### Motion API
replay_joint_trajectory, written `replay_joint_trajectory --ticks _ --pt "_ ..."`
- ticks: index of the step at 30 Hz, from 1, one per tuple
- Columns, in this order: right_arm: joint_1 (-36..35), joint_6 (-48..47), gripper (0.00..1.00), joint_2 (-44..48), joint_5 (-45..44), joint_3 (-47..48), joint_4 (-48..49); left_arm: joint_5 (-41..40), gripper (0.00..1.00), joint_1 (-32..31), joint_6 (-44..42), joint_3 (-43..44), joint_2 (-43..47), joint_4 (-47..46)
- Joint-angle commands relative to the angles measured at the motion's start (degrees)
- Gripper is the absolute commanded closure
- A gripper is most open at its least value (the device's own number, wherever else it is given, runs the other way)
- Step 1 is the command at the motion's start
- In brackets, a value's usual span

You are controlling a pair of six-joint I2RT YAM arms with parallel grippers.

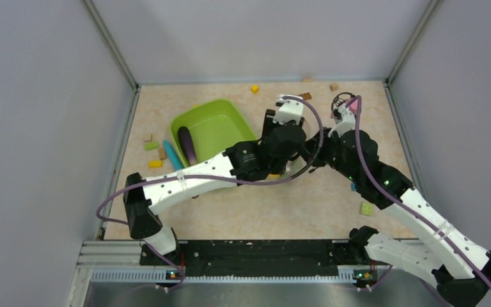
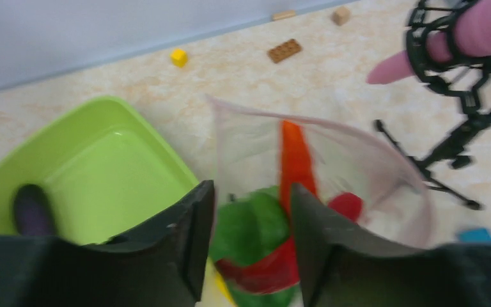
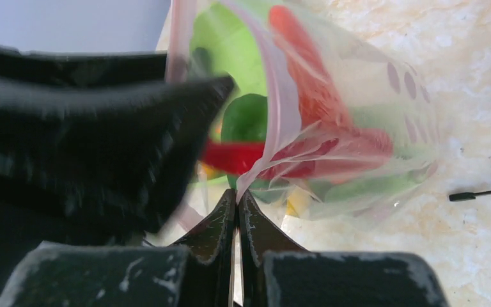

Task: Place the food in the zip-top bag and seal the zipper
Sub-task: Adjust the fake vegetable in the zipper food storage bag, then pick up the fake vegetable from the bin.

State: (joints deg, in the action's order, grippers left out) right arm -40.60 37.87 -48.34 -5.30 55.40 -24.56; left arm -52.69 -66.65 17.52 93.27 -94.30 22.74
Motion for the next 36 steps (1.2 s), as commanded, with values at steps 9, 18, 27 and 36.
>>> replay_joint_trajectory --ticks 9,18,27,36 --pt "0.35 1.31 1.0 1.84 -4.25 1.76 4.91 8.97 0.02 -1.99 -3.3 -0.39 5.46 -2.86" --pt "0.34 -1.77 1.0 4.21 -5.49 0.01 3.85 8.86 0.02 6.79 5.57 -13.51 21.84 0.69" --pt "0.3 -4.08 1.0 7.65 -7.91 -2.19 4.55 22.55 0.02 35.57 14.04 -25.97 26.08 2.03" --pt "0.35 -5.64 1.0 6.36 -9.5 -3.06 5.28 29.72 0.06 51.62 12.7 -24.82 5.33 -4.82"
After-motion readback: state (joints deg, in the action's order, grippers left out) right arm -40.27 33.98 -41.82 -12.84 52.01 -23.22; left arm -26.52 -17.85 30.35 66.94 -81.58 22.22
